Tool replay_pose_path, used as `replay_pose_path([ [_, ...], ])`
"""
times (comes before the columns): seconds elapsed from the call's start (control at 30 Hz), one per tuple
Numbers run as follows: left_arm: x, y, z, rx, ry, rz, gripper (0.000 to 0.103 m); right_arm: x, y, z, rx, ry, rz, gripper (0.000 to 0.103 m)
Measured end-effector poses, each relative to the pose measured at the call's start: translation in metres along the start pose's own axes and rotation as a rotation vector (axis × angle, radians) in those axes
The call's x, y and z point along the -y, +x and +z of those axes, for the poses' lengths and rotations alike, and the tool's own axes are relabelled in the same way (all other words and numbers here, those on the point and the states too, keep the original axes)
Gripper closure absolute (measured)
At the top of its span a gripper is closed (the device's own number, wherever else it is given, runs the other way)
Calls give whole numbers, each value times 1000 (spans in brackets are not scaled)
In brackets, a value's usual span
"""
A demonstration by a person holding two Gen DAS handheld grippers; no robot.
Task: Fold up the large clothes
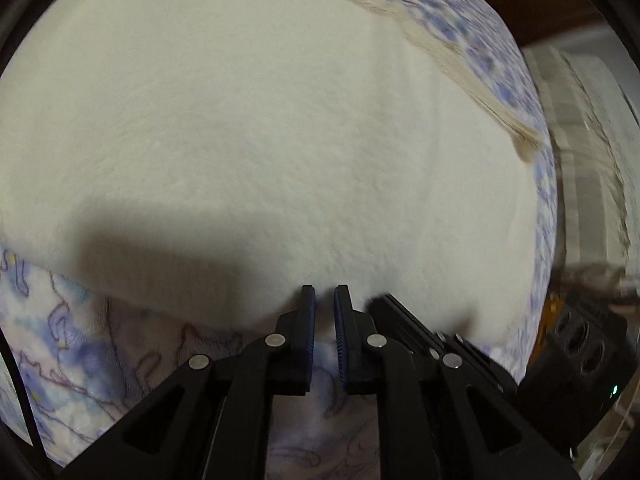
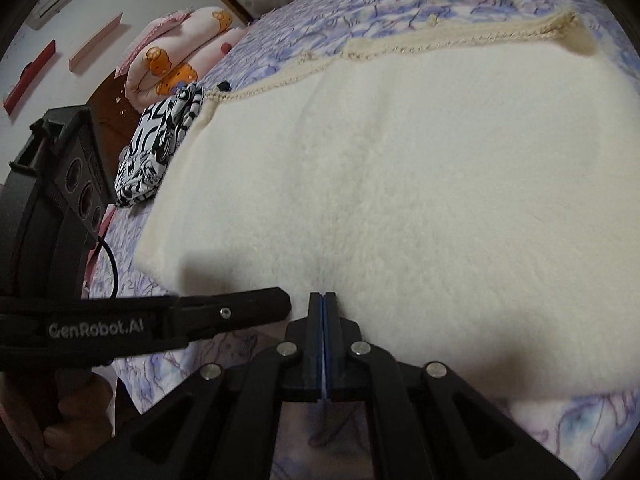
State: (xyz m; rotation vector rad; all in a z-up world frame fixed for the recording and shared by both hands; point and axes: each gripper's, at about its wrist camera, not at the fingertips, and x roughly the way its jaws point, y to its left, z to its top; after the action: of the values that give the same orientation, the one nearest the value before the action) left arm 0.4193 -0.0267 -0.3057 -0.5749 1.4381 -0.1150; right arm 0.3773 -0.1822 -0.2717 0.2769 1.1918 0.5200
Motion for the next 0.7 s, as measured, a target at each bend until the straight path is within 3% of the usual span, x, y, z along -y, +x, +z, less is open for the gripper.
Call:
replay_pose_path([
  [0.13, -14, 5, 7, 27, -82, 23, 100, 22, 5, 1, -29, 29, 48, 103],
  [0.23, -38, 5, 11, 5, -164, -68, 102, 43, -1, -2, -32, 58, 80, 103],
  [0.3, -49, 2, 16, 1, -161, -75, 102, 52, -9, -5, -16, 55, 57, 103],
  [0.5, -77, -30, 34, 69, -114, 72, 102, 87, -42, -18, 25, 140, -10, 103],
  [0.6, -102, -44, 44, 77, -137, 101, 102, 95, -57, -24, 41, 139, -139, 103],
  [0.7, -117, -55, 55, 81, -82, 178, 102, 119, -78, -33, 83, 238, -226, 103],
])
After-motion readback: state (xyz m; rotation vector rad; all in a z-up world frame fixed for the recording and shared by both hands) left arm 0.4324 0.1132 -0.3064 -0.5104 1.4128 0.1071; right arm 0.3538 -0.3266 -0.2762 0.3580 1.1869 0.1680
